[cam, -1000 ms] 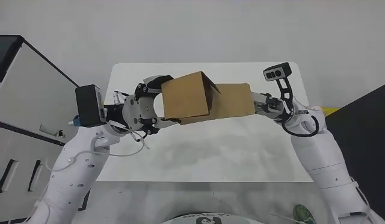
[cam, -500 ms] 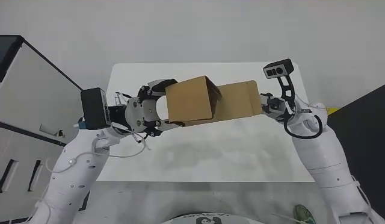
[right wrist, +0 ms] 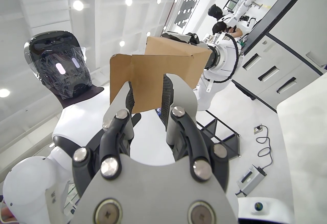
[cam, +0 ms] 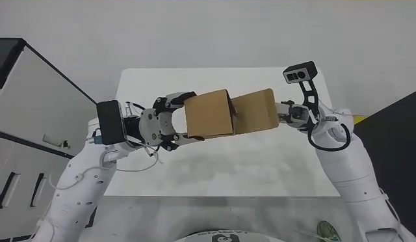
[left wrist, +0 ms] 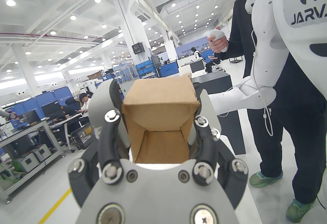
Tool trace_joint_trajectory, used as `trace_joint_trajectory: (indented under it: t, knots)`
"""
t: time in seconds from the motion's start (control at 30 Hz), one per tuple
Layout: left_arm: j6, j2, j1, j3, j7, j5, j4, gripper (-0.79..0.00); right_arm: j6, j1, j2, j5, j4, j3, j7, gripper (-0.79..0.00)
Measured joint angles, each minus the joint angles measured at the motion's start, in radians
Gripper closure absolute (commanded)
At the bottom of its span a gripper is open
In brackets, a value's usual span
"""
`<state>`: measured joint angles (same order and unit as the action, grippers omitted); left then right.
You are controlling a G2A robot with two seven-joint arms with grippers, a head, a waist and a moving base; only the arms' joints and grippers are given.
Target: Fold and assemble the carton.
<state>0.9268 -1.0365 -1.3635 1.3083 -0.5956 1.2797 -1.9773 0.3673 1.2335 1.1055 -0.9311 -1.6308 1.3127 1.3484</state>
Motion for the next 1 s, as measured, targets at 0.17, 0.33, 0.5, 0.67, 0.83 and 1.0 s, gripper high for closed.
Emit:
trace_joint_trajectory:
  t: [0.17,0.33,0.5,0.67,0.83,1.0]
  knots:
    - [0.003,0.0,0.001,-0.001,0.0,0.019,0.002,0.0,-0.008,-0.007,0.002,0.005,-0.002,-0.007,0.004,-0.219]
    - [0.005,0.001,0.006,0.001,0.005,0.046,0.006,0.0,-0.013,-0.015,0.005,0.008,0.0,-0.015,0.007,-0.237]
    - [0.0,0.002,0.006,0.009,0.005,0.069,0.011,0.0,-0.019,-0.023,0.006,0.011,0.001,-0.018,0.013,-0.259]
    - [-0.003,0.004,0.006,0.016,0.006,0.098,0.008,0.0,-0.028,-0.028,0.005,0.046,0.0,-0.014,0.013,-0.252]
    - [-0.002,0.006,0.007,0.015,0.004,0.128,0.008,0.0,-0.05,-0.029,0.002,0.113,-0.008,-0.009,-0.012,-0.203]
    - [-0.007,0.008,0.006,0.016,0.005,0.159,0.006,0.0,-0.071,-0.03,-0.001,0.156,-0.013,-0.009,-0.03,-0.12]
